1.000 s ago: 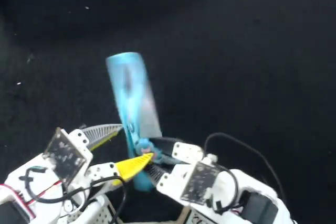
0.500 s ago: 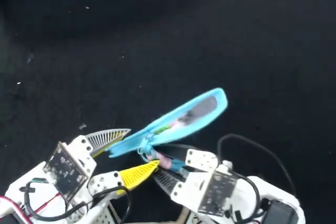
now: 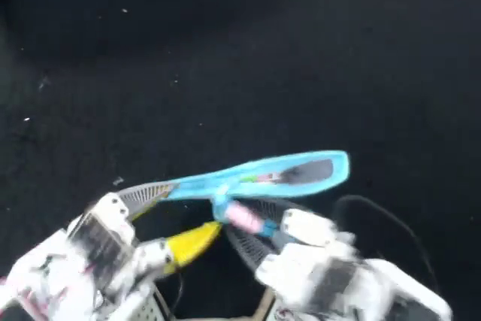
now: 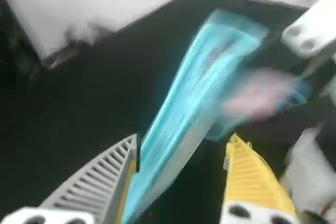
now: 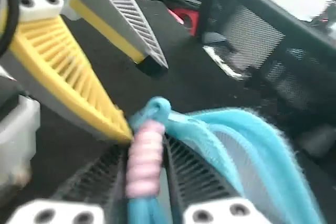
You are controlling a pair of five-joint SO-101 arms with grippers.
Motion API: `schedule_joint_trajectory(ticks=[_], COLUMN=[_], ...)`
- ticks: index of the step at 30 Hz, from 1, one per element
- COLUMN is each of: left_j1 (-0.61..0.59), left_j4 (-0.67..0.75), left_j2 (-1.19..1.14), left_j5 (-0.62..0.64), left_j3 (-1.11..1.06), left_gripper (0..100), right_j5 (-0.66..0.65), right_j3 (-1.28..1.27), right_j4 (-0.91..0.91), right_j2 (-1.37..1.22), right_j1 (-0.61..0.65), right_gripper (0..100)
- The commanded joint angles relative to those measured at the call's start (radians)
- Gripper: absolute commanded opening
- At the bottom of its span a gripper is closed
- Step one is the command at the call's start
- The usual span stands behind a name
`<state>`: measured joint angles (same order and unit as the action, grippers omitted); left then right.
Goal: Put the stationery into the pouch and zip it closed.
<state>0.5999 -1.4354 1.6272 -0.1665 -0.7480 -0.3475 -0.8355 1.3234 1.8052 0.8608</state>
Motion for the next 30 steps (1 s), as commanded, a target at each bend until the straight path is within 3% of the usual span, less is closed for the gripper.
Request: schedule_joint_trajectory(ticks=[1,11,19,30], left_j1=[-0.041,-0.131,-0.036,0.067], left_j4=[-0.012,-0.015,0.083,0.252], left_j2=[0.003,0.189,0.169,-0.081], left_j5=[-0.040,-0.172,-0.170,-0.233], left_j3=[-0.068,-0.142,-0.170,-0.162], left_gripper=[26,26,26,26], right_j5=[-0.015,0.029,0.074,0.077], right_j3=[0.088,0.079,0.024,0.021], right_j4=[0.017,0.040,0.040,0.048], right_j2=[0.067,0.064,0.064,0.070], right_j1=[-0.035,-0.032,0.031,0.031], right_gripper=[1.2,1.2,1.2,1.1])
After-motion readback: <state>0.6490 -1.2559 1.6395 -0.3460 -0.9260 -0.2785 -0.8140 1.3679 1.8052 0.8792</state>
